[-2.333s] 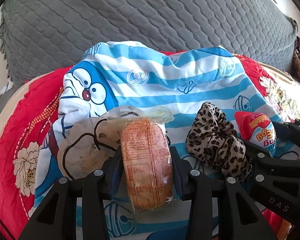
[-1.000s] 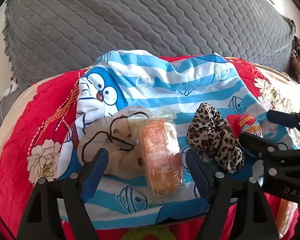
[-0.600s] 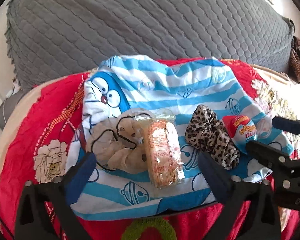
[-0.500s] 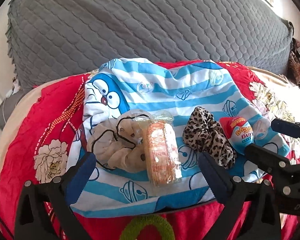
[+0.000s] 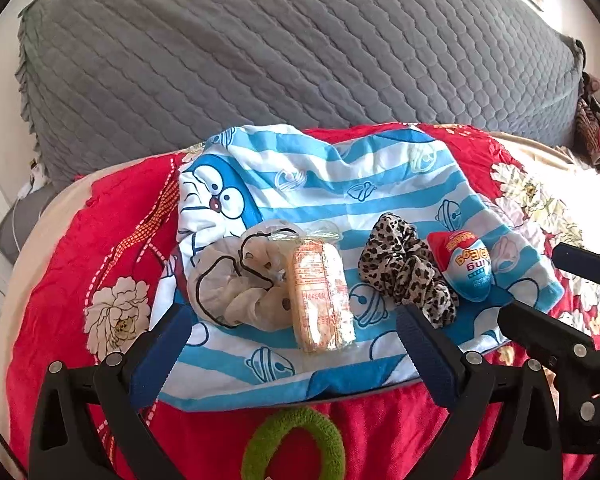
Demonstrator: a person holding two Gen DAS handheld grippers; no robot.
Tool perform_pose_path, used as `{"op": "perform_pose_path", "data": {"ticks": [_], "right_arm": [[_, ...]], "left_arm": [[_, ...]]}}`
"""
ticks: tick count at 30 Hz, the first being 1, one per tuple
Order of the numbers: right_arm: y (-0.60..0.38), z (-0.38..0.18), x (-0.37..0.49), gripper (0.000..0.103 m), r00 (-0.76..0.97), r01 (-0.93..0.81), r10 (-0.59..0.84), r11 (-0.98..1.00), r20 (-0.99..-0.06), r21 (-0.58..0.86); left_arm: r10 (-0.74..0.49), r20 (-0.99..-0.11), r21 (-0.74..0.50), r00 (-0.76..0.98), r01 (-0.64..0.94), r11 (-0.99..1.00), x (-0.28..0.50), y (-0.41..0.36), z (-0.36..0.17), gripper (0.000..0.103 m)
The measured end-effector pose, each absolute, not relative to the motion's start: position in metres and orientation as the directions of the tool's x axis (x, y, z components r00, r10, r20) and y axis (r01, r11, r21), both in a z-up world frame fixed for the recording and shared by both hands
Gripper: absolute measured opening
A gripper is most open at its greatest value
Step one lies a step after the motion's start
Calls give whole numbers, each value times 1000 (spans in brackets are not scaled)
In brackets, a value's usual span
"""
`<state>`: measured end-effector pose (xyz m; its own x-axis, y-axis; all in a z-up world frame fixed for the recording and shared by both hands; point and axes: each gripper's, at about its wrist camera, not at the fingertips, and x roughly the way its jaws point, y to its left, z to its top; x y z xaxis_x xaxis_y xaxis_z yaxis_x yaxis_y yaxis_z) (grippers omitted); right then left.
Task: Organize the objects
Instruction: 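Withdraw both open tools back from the gray tray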
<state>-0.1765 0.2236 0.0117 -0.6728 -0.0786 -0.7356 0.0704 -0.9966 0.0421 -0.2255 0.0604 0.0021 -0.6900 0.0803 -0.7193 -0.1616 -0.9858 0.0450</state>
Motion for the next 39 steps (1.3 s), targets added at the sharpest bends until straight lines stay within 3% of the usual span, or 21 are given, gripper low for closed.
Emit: {"op": "perform_pose_path", "data": {"ticks": [13,39], "right_arm": [[219,30,-146,101,-706,60,-75,-997,-704,46],[228,35,-100,101,-729,42,-79,-997,-680,71]], "left_arm": [[86,-709,30,-700,-152,-988,-200,52,16,102],[99,-692,16,-715,-153,-988,-154,45,24,102]]}}
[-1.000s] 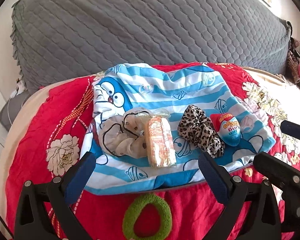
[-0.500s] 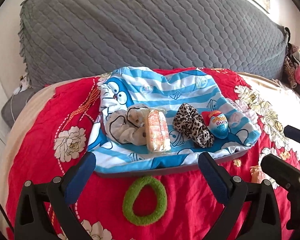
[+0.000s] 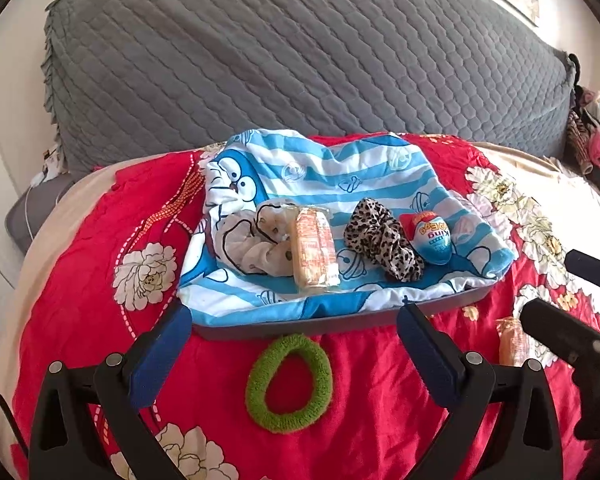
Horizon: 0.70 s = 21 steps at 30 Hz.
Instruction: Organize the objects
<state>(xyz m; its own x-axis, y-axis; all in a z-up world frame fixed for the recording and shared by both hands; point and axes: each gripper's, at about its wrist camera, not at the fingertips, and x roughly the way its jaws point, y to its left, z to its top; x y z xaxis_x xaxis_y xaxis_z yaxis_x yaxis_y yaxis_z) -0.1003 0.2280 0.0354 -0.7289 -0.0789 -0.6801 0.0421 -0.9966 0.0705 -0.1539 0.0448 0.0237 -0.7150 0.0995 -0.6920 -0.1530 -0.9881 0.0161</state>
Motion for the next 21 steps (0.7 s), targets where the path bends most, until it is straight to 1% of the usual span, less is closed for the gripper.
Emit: {"op": "perform_pose_path", "data": {"ticks": [12,21], "right_arm": [[226,41,-78,101,-740,17,-71,-996,-668,87],[230,47,-63,101,-750,5,-61,-996,-659,87]], "left_arm": [[111,-690,5,-715,-157,-988,-131,45,29,102],[97,-692,20,-715,-154,-988,-113,44,34,102]]}}
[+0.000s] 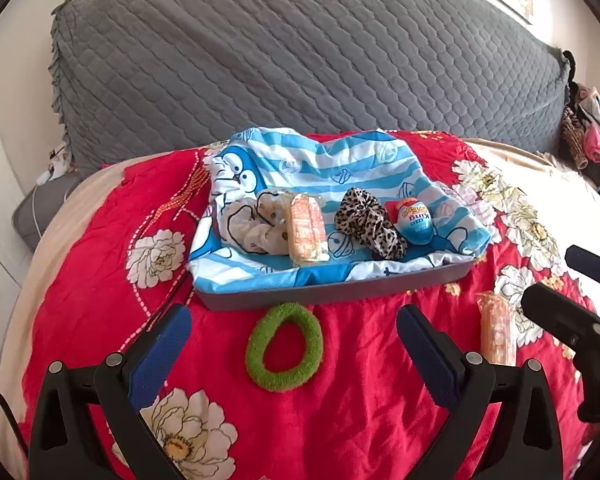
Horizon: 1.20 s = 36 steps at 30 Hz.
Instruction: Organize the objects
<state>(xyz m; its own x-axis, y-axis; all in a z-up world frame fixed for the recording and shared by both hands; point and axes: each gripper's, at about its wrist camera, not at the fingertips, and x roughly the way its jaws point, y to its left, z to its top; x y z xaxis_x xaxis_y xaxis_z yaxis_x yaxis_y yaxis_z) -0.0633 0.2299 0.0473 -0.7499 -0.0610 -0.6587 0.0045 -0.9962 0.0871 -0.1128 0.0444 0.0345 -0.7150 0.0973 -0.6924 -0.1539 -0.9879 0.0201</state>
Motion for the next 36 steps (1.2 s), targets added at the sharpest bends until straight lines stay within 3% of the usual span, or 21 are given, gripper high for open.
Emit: {"op": "perform_pose_path", "data": {"ticks": [36], "right_arm": [[232,62,-2,101,-781,-42,-19,-996,-624,83]], "left_arm": [[102,-685,39,-722,-175,-984,-59,46,45,102]]}}
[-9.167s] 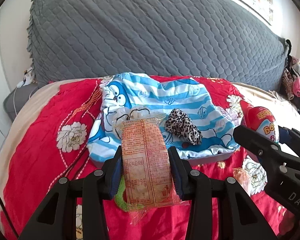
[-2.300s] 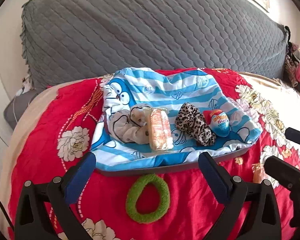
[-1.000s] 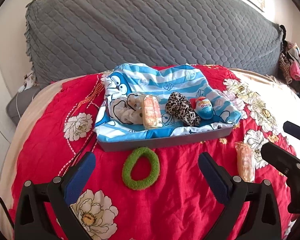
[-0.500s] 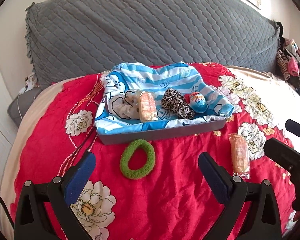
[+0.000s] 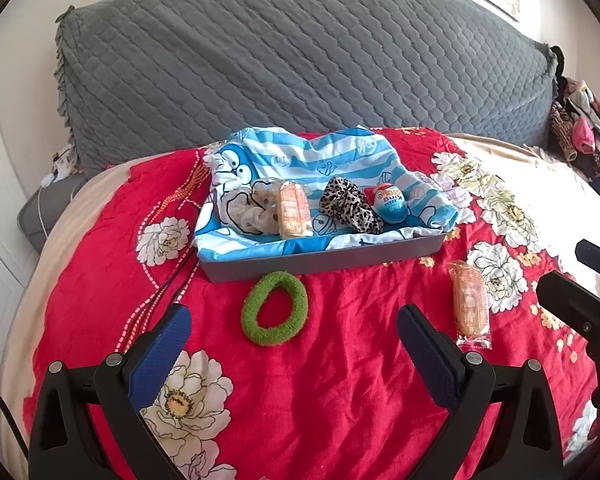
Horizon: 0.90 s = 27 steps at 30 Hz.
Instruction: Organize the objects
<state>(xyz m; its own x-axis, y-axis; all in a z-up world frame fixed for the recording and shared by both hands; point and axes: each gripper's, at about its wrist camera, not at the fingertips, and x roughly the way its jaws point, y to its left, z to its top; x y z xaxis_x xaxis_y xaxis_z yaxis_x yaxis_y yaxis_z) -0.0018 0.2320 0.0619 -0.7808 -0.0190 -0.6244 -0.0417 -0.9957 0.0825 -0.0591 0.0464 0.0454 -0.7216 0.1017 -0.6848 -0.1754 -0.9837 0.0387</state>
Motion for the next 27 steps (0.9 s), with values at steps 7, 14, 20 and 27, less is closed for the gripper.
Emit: {"op": "perform_pose_path", "data": {"ticks": [7,14,20,27], "right_arm": [[232,55,4,101,-771,-56,-6,-995,-636,77],[232,45,10,101,-757,-84,21,-994,-653,66],[233,48,18,101,-762,-105,23,-991,-647,88],[229,44,21,101,-753,-107,21,-990,-657,90]], "left_arm": [[116,-683,28,-721,-185,-982,-52,46,48,102],[125,-693,25,-710,-198,-980,-45,44,44,102],[133,-689,20,-713,-202,-979,-36,40,43,102],[133,-698,22,-704,-207,-978,-37,39,34,102]]}}
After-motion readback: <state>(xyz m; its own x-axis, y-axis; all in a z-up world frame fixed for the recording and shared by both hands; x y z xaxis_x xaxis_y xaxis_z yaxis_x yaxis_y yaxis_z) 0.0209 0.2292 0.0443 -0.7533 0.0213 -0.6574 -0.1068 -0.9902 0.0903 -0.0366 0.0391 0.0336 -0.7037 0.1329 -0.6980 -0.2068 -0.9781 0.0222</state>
